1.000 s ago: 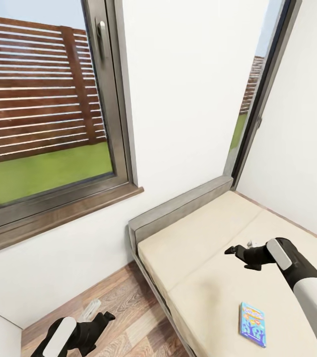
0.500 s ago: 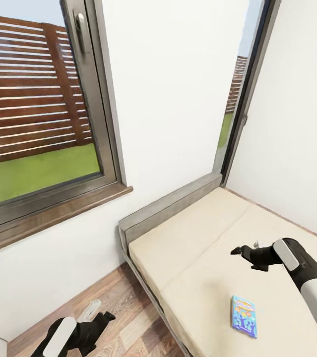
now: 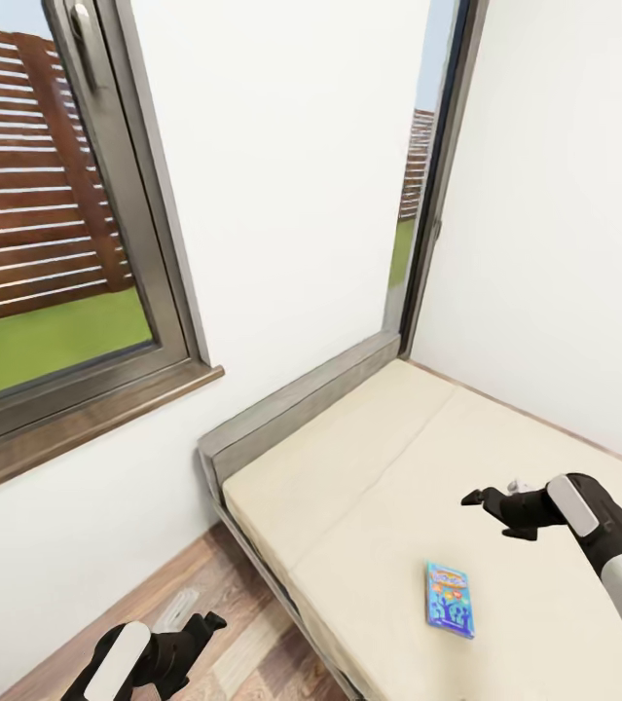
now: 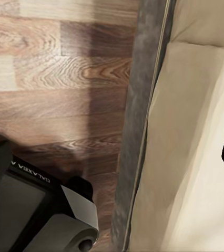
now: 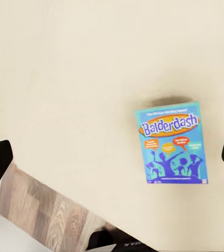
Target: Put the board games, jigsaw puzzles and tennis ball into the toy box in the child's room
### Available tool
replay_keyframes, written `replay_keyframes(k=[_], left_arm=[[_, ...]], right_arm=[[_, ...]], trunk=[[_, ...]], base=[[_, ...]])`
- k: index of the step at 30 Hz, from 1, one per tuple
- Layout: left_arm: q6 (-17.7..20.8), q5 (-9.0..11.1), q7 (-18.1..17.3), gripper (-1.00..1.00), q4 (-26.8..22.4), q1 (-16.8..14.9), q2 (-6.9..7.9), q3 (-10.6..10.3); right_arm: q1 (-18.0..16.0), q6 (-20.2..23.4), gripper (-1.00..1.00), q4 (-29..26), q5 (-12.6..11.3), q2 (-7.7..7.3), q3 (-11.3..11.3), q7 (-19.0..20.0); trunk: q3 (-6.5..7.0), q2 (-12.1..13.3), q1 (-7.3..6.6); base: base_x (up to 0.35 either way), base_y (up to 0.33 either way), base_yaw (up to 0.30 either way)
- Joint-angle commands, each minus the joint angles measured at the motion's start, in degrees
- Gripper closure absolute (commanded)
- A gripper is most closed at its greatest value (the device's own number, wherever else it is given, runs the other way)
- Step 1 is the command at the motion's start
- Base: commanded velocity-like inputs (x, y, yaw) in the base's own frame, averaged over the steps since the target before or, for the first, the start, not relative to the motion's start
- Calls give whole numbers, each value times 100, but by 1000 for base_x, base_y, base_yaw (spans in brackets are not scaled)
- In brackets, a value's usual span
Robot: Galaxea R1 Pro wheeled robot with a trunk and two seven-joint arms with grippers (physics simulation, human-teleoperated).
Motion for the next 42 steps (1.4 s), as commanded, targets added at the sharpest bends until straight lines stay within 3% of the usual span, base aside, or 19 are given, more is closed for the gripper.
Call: replay_keyframes(k=[1, 13, 31, 37, 42], left_arm=[[20, 62, 52, -100, -12, -1, -2, 9], [20, 62, 52, -100, -13, -1, 1, 9], [20, 62, 52, -100, -12, -1, 0, 9], [20, 62, 52, -100, -12, -1, 1, 9], [18, 62, 52, -100, -12, -1, 1, 9]], right_arm=[[7, 27, -100, 31, 19, 0, -24, 16], [41, 38, -100, 389, 17, 23, -40, 88], [52, 55, -100, 480, 33, 56, 7, 353], [54, 51, -100, 472, 50, 135, 57, 370], [55, 45, -100, 462, 70, 273, 226, 376]], trunk=[[-26, -46, 23], [-270, -527, 287], [-626, -1249, 682], [-736, -1490, 814], [-826, -1690, 924]], base=[[0, 0, -250], [0, 0, -209], [0, 0, -40], [0, 0, -5], [0, 0, -1]])
